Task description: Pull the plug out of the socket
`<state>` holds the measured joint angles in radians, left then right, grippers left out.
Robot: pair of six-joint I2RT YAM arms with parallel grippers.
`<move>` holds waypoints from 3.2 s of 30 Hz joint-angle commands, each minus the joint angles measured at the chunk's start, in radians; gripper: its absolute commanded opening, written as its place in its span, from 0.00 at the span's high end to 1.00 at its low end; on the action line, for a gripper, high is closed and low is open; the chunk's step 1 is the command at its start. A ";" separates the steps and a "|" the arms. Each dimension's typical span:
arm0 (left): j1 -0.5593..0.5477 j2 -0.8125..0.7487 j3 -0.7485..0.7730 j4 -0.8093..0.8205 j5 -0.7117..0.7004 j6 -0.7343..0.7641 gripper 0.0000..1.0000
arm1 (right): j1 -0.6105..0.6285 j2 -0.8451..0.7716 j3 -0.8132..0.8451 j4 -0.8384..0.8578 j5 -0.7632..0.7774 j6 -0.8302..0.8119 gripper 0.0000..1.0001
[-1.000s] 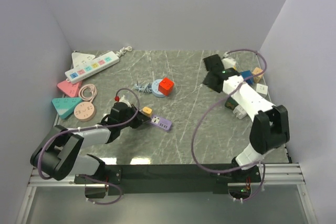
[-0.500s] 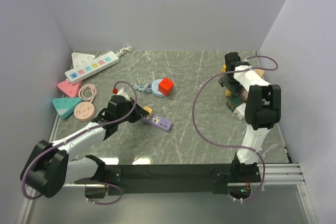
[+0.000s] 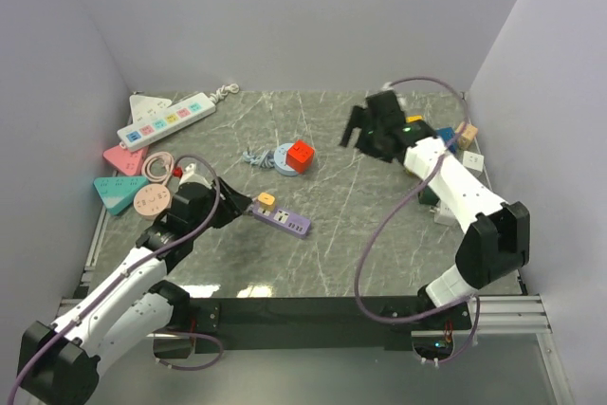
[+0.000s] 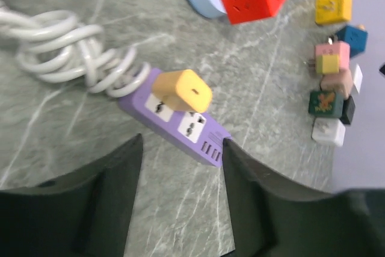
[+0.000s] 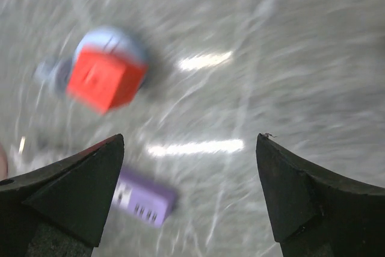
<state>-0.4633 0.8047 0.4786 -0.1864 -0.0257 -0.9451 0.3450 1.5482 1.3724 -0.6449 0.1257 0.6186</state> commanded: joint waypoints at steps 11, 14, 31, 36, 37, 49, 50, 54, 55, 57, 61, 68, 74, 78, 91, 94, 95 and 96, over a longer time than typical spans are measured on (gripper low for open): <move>0.034 -0.022 -0.084 -0.038 0.007 -0.044 0.96 | 0.488 0.309 0.263 -0.036 -0.044 -0.129 0.03; 0.035 -0.022 -0.106 -0.027 0.017 -0.049 0.96 | 0.528 0.371 0.319 -0.044 -0.040 -0.167 0.02; 0.035 -0.045 -0.159 0.007 0.033 -0.081 0.99 | 0.601 0.510 0.329 0.031 -0.043 -0.482 0.34; 0.035 -0.053 -0.173 0.021 0.040 -0.096 0.99 | 0.601 0.550 0.352 0.027 -0.096 -0.563 0.33; 0.035 -0.056 -0.179 0.024 0.041 -0.103 0.99 | 0.600 0.549 0.341 0.037 -0.112 -0.577 0.32; 0.035 -0.045 -0.210 0.132 0.096 -0.116 0.99 | 0.586 0.667 0.520 -0.094 -0.085 -0.473 1.00; 0.035 -0.035 -0.210 0.149 0.119 -0.115 0.99 | 0.575 0.668 0.531 -0.117 -0.090 -0.442 1.00; 0.035 0.019 -0.213 0.261 0.173 -0.097 0.99 | 0.526 0.564 0.382 -0.088 -0.022 -0.155 1.00; 0.035 0.034 -0.210 0.298 0.184 -0.093 0.99 | 0.528 0.506 0.349 -0.082 0.014 -0.102 1.00; 0.035 0.094 -0.204 0.338 0.216 -0.081 0.99 | 0.528 0.458 0.273 -0.064 0.029 0.014 1.00; 0.032 0.215 -0.179 0.435 0.260 -0.063 0.99 | 0.537 0.432 0.272 -0.154 0.090 0.176 1.00; -0.014 0.370 -0.140 0.643 0.363 -0.057 0.99 | 0.549 0.438 0.269 -0.200 0.141 0.279 1.00; -0.069 0.395 -0.146 0.739 0.377 -0.049 0.99 | 0.549 0.441 0.281 -0.194 0.143 0.285 1.00; -0.086 0.494 -0.138 0.711 0.368 -0.017 0.99 | 0.549 0.449 0.315 -0.194 0.123 0.280 1.00; -0.087 0.826 -0.176 0.774 0.294 -0.006 0.99 | 0.546 0.395 0.444 -0.292 0.109 0.187 1.00; -0.087 0.857 -0.182 0.835 0.323 -0.030 0.99 | 0.502 0.316 0.397 -0.305 0.185 0.176 1.00; -0.086 0.852 -0.190 0.847 0.328 -0.046 0.99 | 0.480 0.288 0.330 -0.294 0.196 0.165 1.00; -0.087 0.843 -0.192 0.851 0.326 -0.049 0.99 | 0.416 0.230 0.291 -0.261 0.209 0.161 1.00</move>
<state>-0.5541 1.5993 0.3355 0.8200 0.3820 -1.0248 0.8665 1.9373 1.7260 -0.8978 0.2424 0.8036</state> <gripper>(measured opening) 0.012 0.394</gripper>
